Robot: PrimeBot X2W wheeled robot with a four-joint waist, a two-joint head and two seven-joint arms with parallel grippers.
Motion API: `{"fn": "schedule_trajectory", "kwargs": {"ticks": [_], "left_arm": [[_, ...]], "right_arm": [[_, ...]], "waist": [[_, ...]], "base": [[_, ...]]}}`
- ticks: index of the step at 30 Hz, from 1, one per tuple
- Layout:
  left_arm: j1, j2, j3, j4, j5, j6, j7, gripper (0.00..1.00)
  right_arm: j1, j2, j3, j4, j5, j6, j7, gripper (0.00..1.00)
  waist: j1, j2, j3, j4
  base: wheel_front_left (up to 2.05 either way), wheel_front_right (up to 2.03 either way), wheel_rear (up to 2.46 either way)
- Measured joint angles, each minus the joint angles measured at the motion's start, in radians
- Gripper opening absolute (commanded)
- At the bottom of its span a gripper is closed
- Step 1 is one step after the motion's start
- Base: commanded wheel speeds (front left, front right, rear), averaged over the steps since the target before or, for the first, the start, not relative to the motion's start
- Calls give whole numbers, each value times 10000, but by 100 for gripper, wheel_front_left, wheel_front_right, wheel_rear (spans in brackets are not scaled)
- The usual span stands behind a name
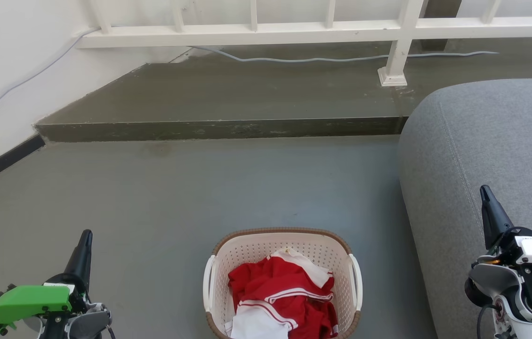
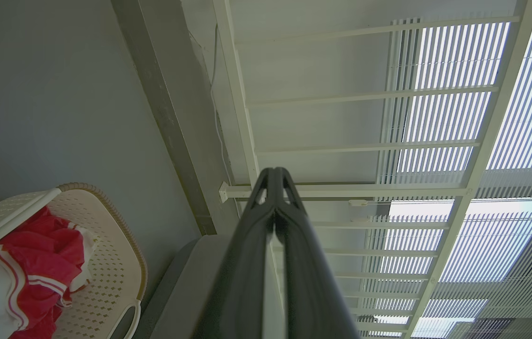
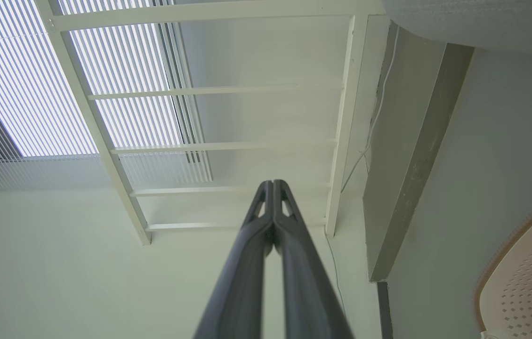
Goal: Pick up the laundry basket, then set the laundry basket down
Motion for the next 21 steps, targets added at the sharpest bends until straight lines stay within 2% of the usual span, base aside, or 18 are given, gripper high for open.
{"fn": "schedule_trajectory", "kwargs": {"ticks": [21], "left_arm": [[-1, -2, 8, -2, 0, -2, 0, 0]], "right_arm": [[-1, 4, -15, 2, 2, 2, 0, 0]], "waist": [[0, 0, 1, -1]], "base": [[0, 0, 0]]}}
